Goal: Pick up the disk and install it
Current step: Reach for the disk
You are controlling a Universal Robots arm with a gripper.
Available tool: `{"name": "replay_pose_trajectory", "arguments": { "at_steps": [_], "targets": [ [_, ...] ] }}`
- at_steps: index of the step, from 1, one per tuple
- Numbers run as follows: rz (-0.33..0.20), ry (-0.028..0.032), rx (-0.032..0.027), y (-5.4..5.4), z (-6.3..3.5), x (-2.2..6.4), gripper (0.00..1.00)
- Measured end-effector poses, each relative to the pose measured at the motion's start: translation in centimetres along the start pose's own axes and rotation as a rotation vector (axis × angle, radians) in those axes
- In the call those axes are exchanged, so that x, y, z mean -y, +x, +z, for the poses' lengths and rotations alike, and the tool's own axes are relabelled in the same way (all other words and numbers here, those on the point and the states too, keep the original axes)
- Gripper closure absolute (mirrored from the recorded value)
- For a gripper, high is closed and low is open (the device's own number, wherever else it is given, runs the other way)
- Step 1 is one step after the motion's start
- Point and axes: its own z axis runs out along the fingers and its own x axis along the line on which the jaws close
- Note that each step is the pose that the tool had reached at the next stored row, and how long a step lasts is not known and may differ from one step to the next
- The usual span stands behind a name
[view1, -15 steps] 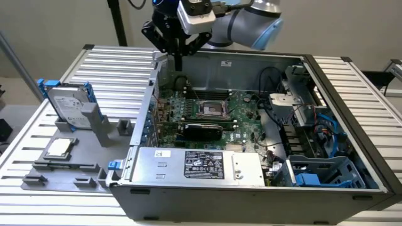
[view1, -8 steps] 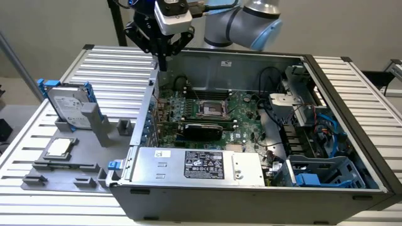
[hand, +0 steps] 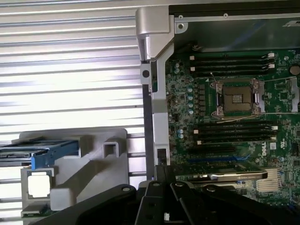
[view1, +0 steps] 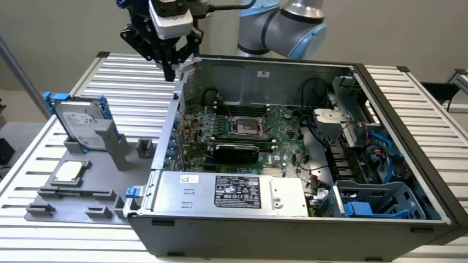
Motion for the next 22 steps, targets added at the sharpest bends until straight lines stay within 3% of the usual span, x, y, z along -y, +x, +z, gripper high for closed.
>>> {"name": "replay_pose_trajectory", "arguments": {
  "at_steps": [22],
  "targets": [
    [0.000, 0.0000, 0.0000, 10.1, 0.12, -0.17, 0.89]
  ]
}}
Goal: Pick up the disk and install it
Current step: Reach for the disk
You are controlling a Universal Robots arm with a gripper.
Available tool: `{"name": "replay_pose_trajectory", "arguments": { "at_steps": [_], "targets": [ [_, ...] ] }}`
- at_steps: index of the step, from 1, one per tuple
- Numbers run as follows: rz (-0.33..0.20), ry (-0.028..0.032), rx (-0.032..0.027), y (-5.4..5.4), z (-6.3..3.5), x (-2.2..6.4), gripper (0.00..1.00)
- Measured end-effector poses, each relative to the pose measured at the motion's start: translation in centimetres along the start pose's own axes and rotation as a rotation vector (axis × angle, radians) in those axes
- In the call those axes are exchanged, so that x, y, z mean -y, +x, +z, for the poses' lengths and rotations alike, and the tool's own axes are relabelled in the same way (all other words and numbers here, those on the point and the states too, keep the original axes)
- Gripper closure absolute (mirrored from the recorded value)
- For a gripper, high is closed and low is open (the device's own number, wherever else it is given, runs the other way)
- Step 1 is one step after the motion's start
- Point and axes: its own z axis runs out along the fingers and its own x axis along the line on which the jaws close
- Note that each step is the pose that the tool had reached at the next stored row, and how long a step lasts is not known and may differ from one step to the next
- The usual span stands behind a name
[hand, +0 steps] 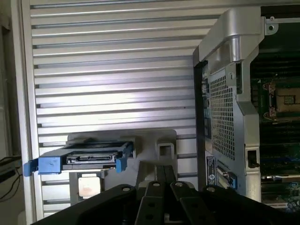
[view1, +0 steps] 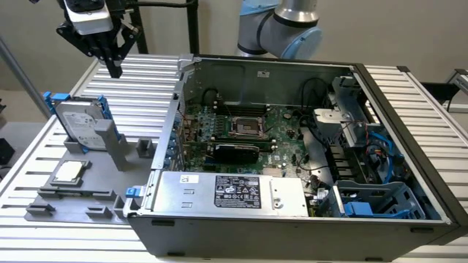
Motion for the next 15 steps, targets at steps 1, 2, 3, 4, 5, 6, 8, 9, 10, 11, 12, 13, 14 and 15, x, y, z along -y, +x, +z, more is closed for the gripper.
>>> {"name": "replay_pose_trajectory", "arguments": {
  "at_steps": [1, 2, 3, 4, 5, 6, 8, 9, 10, 11, 12, 13, 14, 15],
  "targets": [
    [0.000, 0.0001, 0.0000, 0.4, 0.01, 0.00, 0.89],
    [0.000, 0.0001, -0.0001, 0.9, 0.02, -0.01, 0.89],
    [0.000, 0.0001, 0.0001, 1.4, 0.04, -0.02, 0.89],
    [0.000, 0.0002, 0.0001, 1.8, 0.05, -0.02, 0.89],
    [0.000, 0.0002, 0.0000, 2.3, 0.06, -0.02, 0.89],
    [0.000, 0.0003, 0.0000, 2.7, 0.07, -0.02, 0.89],
    [0.000, 0.0005, 0.0000, 3.6, 0.10, -0.02, 0.89],
    [0.000, 0.0007, 0.0000, 4.1, 0.12, -0.02, 0.89],
    [0.000, 0.0008, 0.0000, 4.6, 0.13, -0.02, 0.89],
    [0.000, 0.0009, -0.0001, 5.0, 0.15, -0.02, 0.89],
    [0.000, 0.0011, -0.0001, 5.5, 0.16, -0.01, 0.89],
    [0.000, 0.0013, -0.0003, 5.9, 0.17, -0.01, 0.89],
    [0.000, 0.0016, -0.0005, 6.4, 0.18, 0.00, 0.89],
    [0.000, 0.0017, -0.0008, 6.8, 0.20, 0.00, 0.89]
  ]
}}
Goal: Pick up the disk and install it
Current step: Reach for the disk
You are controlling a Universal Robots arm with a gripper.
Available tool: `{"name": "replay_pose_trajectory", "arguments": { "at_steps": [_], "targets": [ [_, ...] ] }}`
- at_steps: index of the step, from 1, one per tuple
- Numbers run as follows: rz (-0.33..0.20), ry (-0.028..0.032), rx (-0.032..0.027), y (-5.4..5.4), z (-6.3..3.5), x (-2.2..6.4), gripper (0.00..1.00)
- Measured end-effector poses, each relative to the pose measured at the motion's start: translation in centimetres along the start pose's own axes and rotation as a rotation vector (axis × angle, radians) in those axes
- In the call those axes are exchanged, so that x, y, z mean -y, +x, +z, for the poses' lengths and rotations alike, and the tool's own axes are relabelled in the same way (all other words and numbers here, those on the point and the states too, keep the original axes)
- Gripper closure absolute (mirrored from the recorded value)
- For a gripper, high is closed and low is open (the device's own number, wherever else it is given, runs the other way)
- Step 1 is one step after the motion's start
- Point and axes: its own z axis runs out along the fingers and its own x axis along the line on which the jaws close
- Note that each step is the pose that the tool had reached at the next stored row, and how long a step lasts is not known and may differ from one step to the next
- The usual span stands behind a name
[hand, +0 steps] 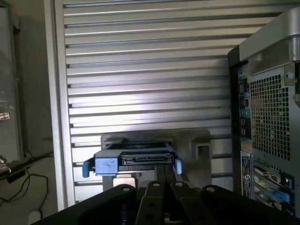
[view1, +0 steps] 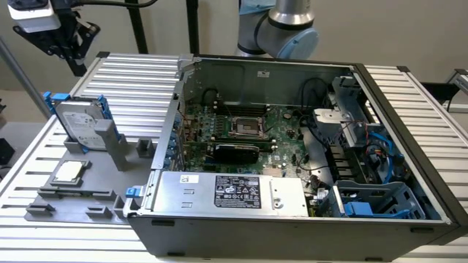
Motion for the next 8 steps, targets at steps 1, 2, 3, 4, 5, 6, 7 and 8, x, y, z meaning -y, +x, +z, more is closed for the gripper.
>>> {"name": "replay_pose_trajectory", "arguments": {
  "at_steps": [1, 2, 3, 4, 5, 6, 7, 8],
  "targets": [
    [0.000, 0.0003, -0.0005, 0.5, 0.01, 0.00, 0.89],
    [0.000, 0.0006, -0.0012, 0.9, 0.01, 0.01, 0.89],
    [0.000, 0.0009, -0.0019, 1.4, 0.03, 0.02, 0.89],
    [0.000, 0.0012, -0.0030, 1.8, 0.03, 0.03, 0.89],
    [0.000, 0.0018, -0.0046, 2.3, 0.03, 0.04, 0.89],
    [0.000, 0.0023, -0.0063, 2.7, 0.03, 0.04, 0.89],
    [0.000, 0.0032, -0.0084, 3.2, 0.03, 0.05, 0.89],
    [0.000, 0.0043, -0.0107, 3.6, 0.03, 0.06, 0.89]
  ]
}}
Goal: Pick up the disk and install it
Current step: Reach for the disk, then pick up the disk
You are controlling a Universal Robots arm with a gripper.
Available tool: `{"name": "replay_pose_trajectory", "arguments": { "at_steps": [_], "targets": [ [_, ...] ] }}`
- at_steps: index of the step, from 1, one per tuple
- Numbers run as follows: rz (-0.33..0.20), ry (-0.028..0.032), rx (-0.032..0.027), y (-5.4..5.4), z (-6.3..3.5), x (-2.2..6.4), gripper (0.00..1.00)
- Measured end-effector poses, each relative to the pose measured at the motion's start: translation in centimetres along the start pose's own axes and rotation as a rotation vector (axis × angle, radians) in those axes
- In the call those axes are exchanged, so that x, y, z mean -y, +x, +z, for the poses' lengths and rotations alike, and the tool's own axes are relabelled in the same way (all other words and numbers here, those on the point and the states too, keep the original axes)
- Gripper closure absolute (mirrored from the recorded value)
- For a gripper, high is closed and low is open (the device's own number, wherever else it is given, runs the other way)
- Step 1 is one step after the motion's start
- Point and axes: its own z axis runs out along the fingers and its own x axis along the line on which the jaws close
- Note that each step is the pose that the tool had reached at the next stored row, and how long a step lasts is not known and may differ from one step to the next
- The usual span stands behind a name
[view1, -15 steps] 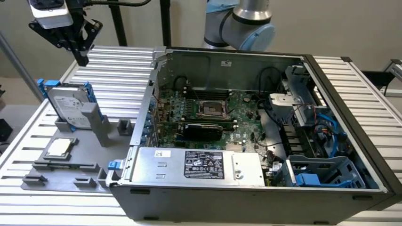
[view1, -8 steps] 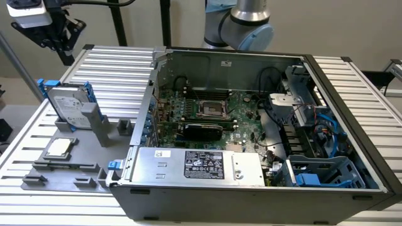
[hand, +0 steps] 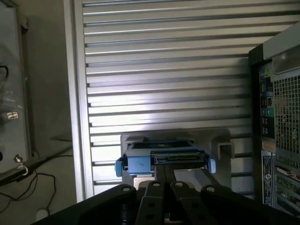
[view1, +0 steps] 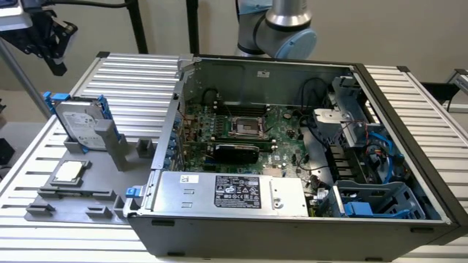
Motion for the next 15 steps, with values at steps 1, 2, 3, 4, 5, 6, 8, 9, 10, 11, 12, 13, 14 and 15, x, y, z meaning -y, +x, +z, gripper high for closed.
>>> {"name": "replay_pose_trajectory", "arguments": {
  "at_steps": [1, 2, 3, 4, 5, 6, 8, 9, 10, 11, 12, 13, 14, 15],
  "targets": [
    [0.000, 0.0020, -0.0029, 0.4, 0.00, 0.00, 0.89],
    [0.000, 0.0052, -0.0061, 0.7, 0.00, 0.01, 0.89],
    [0.000, 0.0099, -0.0090, 1.0, 0.01, 0.01, 0.89],
    [0.000, 0.0154, -0.0120, 1.2, 0.01, 0.02, 0.89],
    [0.000, 0.0205, -0.0138, 1.3, 0.02, 0.03, 0.89],
    [0.000, 0.0260, -0.0147, 1.4, 0.04, 0.04, 0.89],
    [0.000, 0.0308, -0.0150, 1.5, 0.02, 0.05, 0.89],
    [0.000, 0.0308, -0.0150, 1.5, 0.02, 0.05, 0.89],
    [0.000, 0.0309, -0.0150, 1.5, 0.02, 0.04, 0.89],
    [0.000, 0.0309, -0.0149, 1.5, 0.03, 0.04, 0.89],
    [0.000, 0.0309, -0.0149, 1.5, 0.03, 0.04, 0.89],
    [0.000, 0.0309, -0.0149, 1.5, 0.03, 0.04, 0.89],
    [0.000, 0.0309, -0.0149, 1.5, 0.03, 0.04, 0.89],
    [0.000, 0.0309, -0.0149, 1.5, 0.03, 0.04, 0.89]
  ]
}}
